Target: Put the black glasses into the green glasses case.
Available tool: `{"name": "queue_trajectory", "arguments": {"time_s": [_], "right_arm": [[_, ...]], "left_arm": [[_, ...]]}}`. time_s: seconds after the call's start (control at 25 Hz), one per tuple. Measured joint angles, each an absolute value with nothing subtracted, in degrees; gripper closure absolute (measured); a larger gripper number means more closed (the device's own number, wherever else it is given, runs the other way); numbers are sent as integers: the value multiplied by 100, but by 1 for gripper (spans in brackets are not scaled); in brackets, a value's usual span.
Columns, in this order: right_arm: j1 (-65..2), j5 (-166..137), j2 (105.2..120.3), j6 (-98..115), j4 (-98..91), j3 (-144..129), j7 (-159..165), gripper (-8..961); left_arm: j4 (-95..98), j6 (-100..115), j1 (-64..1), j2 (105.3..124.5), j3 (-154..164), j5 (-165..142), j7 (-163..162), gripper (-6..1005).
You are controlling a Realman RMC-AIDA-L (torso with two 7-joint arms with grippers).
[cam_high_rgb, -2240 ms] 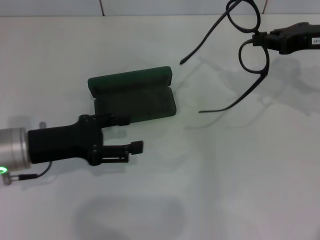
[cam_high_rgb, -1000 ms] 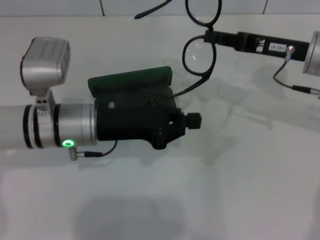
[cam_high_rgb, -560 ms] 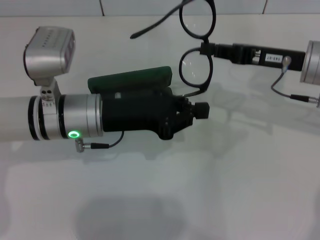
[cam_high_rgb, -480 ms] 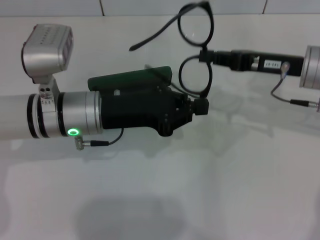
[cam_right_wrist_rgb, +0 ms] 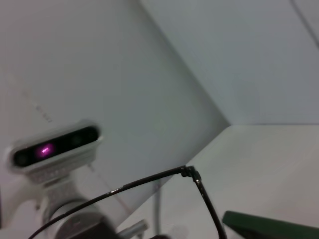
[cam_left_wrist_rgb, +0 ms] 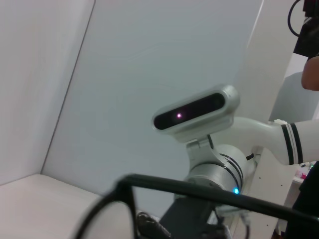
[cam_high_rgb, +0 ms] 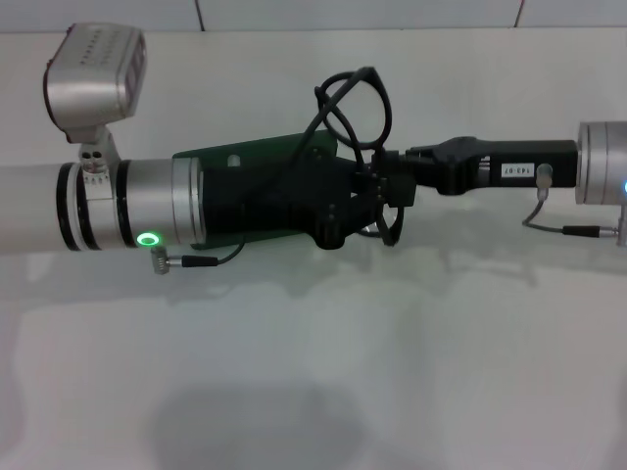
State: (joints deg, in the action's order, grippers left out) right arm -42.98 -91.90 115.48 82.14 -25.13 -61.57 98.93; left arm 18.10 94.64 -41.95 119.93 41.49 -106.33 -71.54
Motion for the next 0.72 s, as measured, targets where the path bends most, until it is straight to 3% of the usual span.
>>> {"name": "queue_trajectory", "arguments": {"time_s": [0.72], "right_arm": [[-4160,-9147,11498,8491,-2527,-5977,9533,916]], "left_arm": [[1811,9538,-4210,11997,4147,-10611,-7199,1001]]}}
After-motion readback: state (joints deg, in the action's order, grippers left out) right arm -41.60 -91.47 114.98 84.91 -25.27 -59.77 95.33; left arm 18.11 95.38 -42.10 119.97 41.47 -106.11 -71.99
